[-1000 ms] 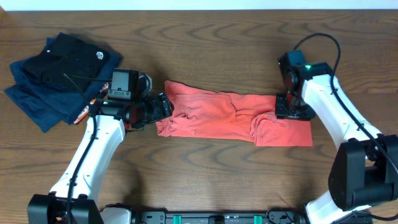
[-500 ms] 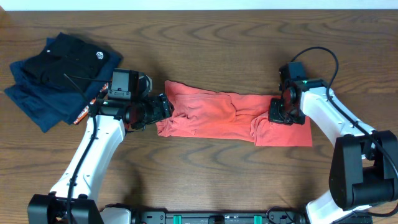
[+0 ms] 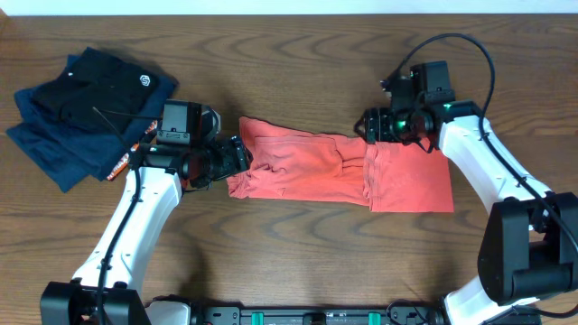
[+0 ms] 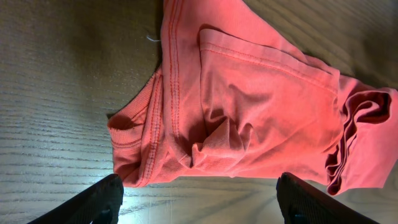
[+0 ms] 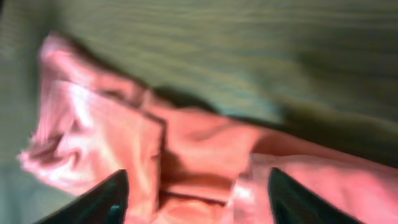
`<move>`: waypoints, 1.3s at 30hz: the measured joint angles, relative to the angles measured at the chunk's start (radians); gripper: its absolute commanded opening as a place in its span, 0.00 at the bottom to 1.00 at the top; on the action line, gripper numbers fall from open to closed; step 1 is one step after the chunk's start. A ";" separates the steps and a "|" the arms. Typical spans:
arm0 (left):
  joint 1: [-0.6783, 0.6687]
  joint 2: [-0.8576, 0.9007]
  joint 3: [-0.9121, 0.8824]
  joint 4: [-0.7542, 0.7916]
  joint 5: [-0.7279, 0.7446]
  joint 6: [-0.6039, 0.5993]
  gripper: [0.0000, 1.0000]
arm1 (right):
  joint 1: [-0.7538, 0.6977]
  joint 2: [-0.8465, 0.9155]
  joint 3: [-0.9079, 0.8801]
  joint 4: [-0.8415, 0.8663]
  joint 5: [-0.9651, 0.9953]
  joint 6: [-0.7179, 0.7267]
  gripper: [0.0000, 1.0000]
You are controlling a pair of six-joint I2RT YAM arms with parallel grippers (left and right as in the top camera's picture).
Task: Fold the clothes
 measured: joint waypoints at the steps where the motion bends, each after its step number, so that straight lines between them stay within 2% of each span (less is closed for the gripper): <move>1: 0.000 0.000 0.000 0.000 0.000 0.001 0.81 | 0.000 0.000 0.000 -0.023 -0.014 -0.013 0.36; 3: 0.000 0.000 0.000 0.000 0.000 0.006 0.83 | -0.003 0.000 0.000 -0.075 -0.001 -0.021 0.31; 7: 0.000 0.000 0.000 0.001 0.000 0.036 0.88 | -0.010 0.000 0.000 -0.173 0.131 0.026 0.31; 10: 0.000 0.003 0.000 0.006 0.000 0.077 0.92 | -0.016 0.000 -0.002 -0.180 0.215 0.056 0.33; 14: 0.000 0.040 0.000 0.019 0.000 0.145 0.95 | -0.011 0.000 -0.019 -0.130 0.263 0.075 0.37; 17: 0.000 0.101 0.000 0.025 0.000 0.182 0.96 | 0.012 0.000 -0.063 -0.050 0.286 0.085 0.44; 25: 0.000 0.259 0.000 0.104 0.000 0.216 0.96 | 0.041 0.023 -0.171 0.167 0.299 0.109 0.59; 31: 0.000 0.268 0.000 0.129 0.000 0.217 0.96 | 0.040 0.032 -0.173 0.278 0.321 0.113 0.60; 34: 0.000 0.268 0.000 0.130 0.000 0.217 0.96 | 0.040 0.032 -0.173 0.286 0.330 0.115 0.54; 39: 0.000 0.268 0.000 0.130 0.000 0.217 0.96 | 0.040 0.032 -0.173 0.259 0.331 0.117 0.56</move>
